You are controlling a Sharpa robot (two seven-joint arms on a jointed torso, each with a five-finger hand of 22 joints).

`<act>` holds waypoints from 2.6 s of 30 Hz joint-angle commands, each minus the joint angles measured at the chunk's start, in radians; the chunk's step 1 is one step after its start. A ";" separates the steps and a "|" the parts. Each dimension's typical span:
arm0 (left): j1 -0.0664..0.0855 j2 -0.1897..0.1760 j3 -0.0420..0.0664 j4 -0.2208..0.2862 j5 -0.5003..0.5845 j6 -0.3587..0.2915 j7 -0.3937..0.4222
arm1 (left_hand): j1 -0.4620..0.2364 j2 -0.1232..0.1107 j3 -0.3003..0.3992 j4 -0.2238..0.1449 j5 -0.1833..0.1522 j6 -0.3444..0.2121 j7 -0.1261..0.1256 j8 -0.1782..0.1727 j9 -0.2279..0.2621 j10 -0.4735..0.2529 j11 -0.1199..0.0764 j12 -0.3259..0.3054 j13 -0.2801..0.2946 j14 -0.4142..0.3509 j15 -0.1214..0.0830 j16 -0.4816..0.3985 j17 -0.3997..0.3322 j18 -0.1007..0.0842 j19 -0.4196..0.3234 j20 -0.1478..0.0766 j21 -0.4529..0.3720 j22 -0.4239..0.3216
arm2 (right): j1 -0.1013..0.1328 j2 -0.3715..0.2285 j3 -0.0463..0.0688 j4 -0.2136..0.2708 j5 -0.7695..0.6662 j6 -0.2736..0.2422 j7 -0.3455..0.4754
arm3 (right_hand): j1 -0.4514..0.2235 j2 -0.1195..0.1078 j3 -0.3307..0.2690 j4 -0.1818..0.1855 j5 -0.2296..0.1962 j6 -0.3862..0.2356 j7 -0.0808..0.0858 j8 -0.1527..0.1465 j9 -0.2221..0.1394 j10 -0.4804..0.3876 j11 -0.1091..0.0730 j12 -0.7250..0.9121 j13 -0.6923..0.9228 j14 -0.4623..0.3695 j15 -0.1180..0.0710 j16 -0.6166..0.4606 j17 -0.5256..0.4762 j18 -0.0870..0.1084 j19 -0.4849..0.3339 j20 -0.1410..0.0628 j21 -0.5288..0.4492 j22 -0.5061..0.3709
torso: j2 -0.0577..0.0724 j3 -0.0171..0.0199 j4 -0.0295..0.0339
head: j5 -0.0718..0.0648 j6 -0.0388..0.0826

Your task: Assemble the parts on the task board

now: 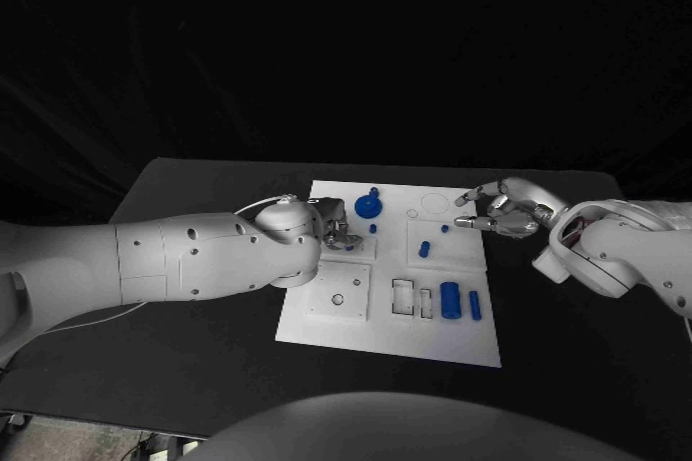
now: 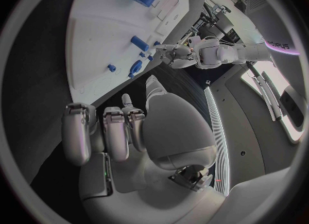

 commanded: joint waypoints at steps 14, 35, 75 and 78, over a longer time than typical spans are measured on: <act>-0.003 -0.004 0.000 0.000 0.005 0.022 0.009 | -0.079 0.006 -0.039 0.031 -0.050 -0.016 0.006 -0.004 0.016 0.104 0.012 -0.003 0.263 0.107 0.011 0.003 0.263 -0.007 0.084 0.007 -0.004 0.238 | -0.002 -0.002 0.000 0.001 -0.001 0.006 0.008 | 0.007 0.004 -0.004 -0.003 0.004 -0.006 0.002 -0.005 -0.001 0.105 0.008 0.004 0.263 0.103 0.006 0.003 0.263 0.011 -0.006 -0.002 -0.007 0.209 | 0.000 -0.0001 0.0000 | -0.001 0.000; -0.003 -0.020 0.000 0.012 -0.001 -0.004 0.013 | -0.111 -0.004 -0.073 0.024 -0.076 -0.074 0.018 -0.008 0.046 0.104 0.023 -0.003 0.263 0.107 0.021 0.003 0.263 -0.007 0.084 0.016 -0.005 0.239 | -0.002 -0.004 0.000 0.003 -0.001 0.005 0.008 | 0.007 0.004 -0.004 -0.003 0.004 -0.006 0.002 -0.005 -0.001 0.105 0.008 0.004 0.263 0.103 0.006 0.003 0.263 0.011 -0.006 -0.002 -0.007 0.209 | 0.000 0.0000 -0.0005 | -0.003 0.000; 0.293 0.141 0.017 -0.194 0.246 0.789 -0.011 | -0.042 -0.201 0.458 0.023 0.016 0.047 0.030 -0.227 -0.133 0.104 0.036 -0.003 0.263 0.107 0.036 0.003 0.263 -0.013 0.101 0.031 0.011 0.258 | -0.001 -0.015 0.000 0.026 0.007 -0.034 0.066 | -0.035 0.030 -0.028 0.029 0.056 0.032 0.005 0.016 -0.008 0.105 0.010 0.004 0.263 0.103 0.008 0.003 0.263 -0.016 0.080 -0.001 0.082 0.245 | 0.006 -0.0011 -0.0051 | -0.020 0.000; 0.288 0.193 0.017 -0.273 0.274 0.824 -0.016 | -0.024 -0.221 0.486 0.006 0.010 0.047 0.038 -0.259 -0.164 0.104 0.042 -0.003 0.263 0.107 0.041 0.003 0.263 -0.012 0.100 0.035 0.010 0.258 | -0.001 -0.015 0.000 0.030 0.011 -0.043 0.077 | -0.041 0.037 -0.030 0.035 0.076 0.049 0.004 0.026 -0.004 0.105 0.010 0.004 0.263 0.103 0.007 0.003 0.263 -0.019 0.092 -0.001 0.094 0.250 | 0.007 -0.0007 -0.0058 | -0.018 0.000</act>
